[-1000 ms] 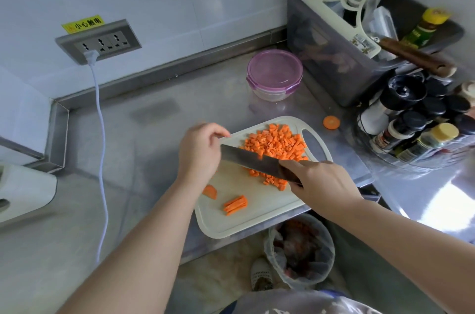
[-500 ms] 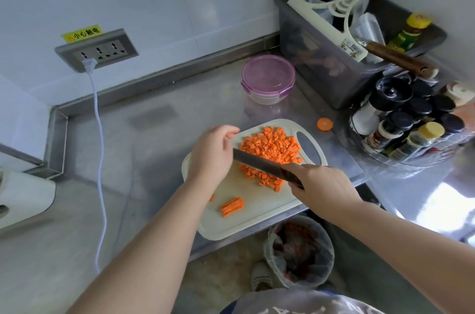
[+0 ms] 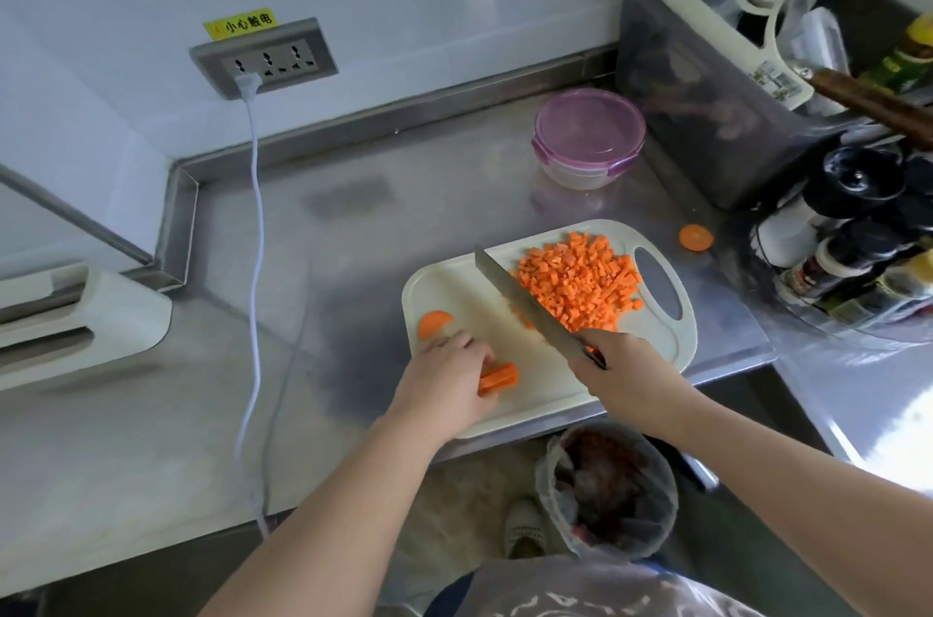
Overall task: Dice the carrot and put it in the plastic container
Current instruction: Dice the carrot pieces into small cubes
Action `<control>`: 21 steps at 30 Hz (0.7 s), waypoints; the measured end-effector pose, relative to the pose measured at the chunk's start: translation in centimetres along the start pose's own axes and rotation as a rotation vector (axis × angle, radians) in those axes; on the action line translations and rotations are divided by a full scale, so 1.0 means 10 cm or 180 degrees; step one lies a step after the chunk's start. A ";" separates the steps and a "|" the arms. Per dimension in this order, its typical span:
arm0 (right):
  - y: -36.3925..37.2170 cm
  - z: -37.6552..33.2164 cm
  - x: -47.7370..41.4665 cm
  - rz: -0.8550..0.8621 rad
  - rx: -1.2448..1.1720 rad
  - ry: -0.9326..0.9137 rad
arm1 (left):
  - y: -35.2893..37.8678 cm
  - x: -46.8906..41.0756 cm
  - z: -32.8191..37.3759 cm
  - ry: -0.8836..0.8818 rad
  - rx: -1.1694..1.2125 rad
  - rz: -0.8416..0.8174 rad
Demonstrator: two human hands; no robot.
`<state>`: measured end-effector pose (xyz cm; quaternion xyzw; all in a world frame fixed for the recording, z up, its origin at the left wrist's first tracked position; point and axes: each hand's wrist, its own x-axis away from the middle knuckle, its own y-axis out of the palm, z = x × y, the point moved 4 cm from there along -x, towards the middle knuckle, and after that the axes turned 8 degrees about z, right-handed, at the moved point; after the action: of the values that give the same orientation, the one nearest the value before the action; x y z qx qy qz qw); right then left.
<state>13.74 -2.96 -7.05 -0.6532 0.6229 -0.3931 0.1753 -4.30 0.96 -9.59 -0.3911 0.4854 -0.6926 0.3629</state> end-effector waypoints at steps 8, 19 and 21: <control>0.19 0.02 0.04 -0.0214 -0.0115 0.0164 | -0.03 -0.11 0.00 -0.0280 0.0170 0.0058; 0.27 -0.05 -0.06 -0.0011 -0.0015 0.0081 | -0.01 -0.40 0.01 -0.0485 0.0289 0.0031; 0.28 -0.05 -0.06 0.0011 -0.0004 0.0062 | 0.01 -0.40 -0.02 -0.0467 0.0335 0.0019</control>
<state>11.52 -2.74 -8.86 -0.6484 0.6260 -0.3988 0.1695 -2.72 4.49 -10.51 -0.4197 0.4216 -0.6856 0.4195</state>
